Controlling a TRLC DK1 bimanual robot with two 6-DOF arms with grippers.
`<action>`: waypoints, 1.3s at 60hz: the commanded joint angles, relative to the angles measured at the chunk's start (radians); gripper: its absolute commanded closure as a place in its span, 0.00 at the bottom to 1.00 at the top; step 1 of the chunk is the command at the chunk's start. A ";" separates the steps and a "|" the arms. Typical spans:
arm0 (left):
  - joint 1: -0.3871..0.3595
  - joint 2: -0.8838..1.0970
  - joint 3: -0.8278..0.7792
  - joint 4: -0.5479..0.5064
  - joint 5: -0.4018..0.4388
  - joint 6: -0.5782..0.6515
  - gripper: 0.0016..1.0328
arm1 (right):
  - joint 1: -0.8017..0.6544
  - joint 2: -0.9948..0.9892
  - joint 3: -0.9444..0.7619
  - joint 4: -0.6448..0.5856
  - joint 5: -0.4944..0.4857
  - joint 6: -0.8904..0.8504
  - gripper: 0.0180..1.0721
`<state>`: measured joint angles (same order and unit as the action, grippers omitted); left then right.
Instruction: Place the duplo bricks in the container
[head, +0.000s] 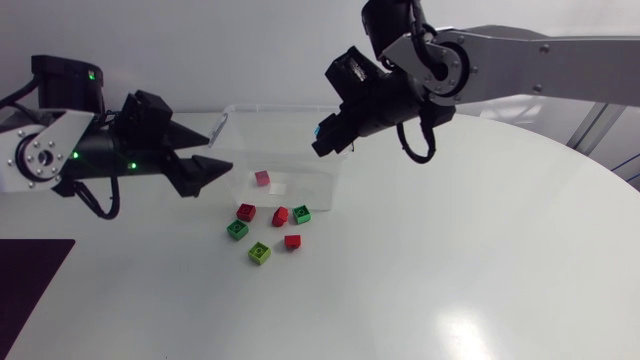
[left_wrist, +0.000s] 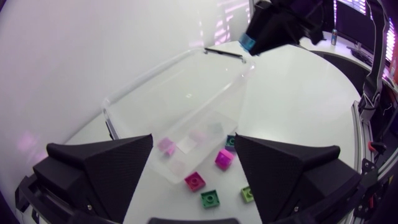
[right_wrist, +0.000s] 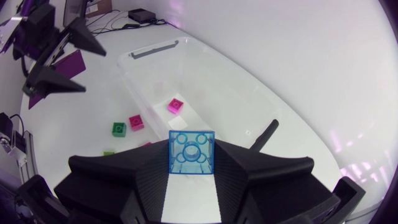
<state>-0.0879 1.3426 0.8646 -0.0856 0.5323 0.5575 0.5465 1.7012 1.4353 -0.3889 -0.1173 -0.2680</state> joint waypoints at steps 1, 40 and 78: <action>-0.018 -0.046 -0.085 -0.005 -0.005 0.018 0.11 | -0.008 0.055 0.048 0.016 0.016 0.021 0.75; -0.217 0.162 -0.211 0.072 -0.232 -0.120 0.14 | -0.031 0.273 0.247 0.041 0.088 0.018 0.15; -0.322 0.306 -0.156 0.069 -0.388 -0.192 0.14 | 0.050 -0.020 -0.053 -0.024 0.116 0.084 0.12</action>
<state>-0.3958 1.6188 0.6807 -0.0227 0.1558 0.3916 0.5793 1.7065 1.4437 -0.3832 -0.0097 -0.2222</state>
